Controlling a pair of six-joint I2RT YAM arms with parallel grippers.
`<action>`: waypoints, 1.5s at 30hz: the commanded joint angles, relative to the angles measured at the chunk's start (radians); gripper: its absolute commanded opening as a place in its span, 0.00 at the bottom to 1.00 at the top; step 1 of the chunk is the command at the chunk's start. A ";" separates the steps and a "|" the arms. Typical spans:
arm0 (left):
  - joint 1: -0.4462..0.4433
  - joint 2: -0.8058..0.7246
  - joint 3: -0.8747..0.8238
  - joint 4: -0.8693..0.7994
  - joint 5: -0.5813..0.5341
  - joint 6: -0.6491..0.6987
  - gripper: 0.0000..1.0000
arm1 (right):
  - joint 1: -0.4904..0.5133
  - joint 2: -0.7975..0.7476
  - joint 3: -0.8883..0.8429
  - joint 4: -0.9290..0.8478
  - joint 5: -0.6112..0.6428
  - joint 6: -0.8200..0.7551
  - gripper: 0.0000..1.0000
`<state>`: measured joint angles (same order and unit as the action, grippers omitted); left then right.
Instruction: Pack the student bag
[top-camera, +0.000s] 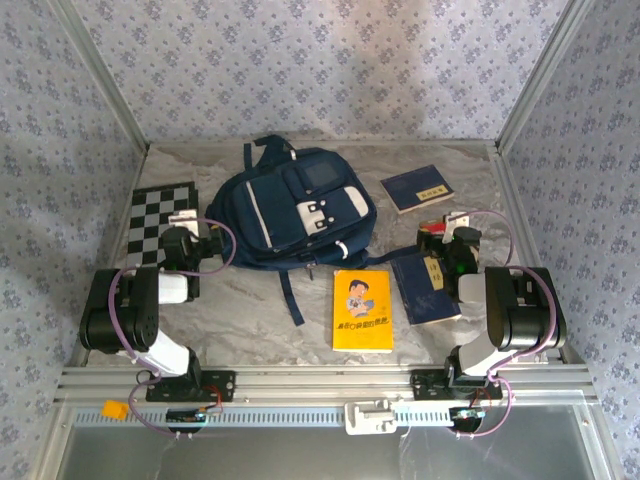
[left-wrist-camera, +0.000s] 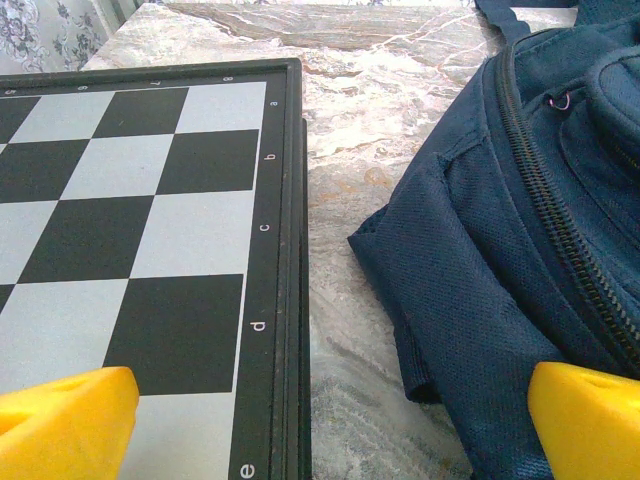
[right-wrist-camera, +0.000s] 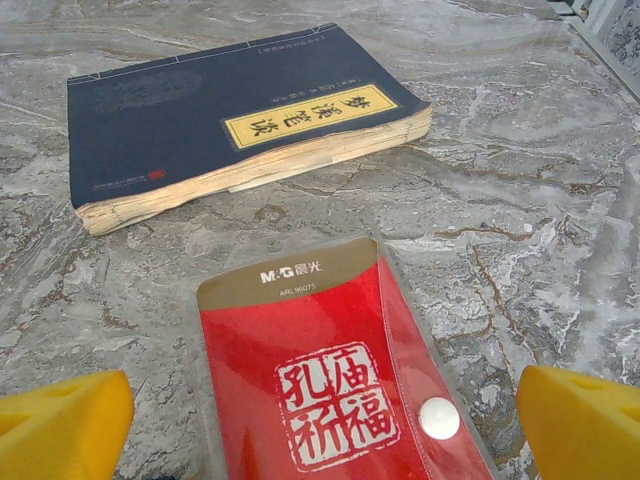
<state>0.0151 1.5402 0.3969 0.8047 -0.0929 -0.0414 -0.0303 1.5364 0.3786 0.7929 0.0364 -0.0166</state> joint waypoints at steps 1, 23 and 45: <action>0.001 -0.007 0.022 -0.002 0.038 0.012 1.00 | 0.003 -0.012 0.013 0.020 -0.003 -0.015 1.00; 0.001 -0.011 0.028 -0.018 0.052 0.016 1.00 | 0.012 -0.018 0.005 0.031 -0.002 -0.023 1.00; 0.002 -0.505 0.112 -0.596 -0.012 -0.240 1.00 | -0.014 -0.422 0.129 -0.543 -0.022 0.161 1.00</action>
<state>0.0151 1.1004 0.4469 0.3725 -0.0875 -0.1795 -0.0319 1.1778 0.4545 0.4416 0.0429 0.0483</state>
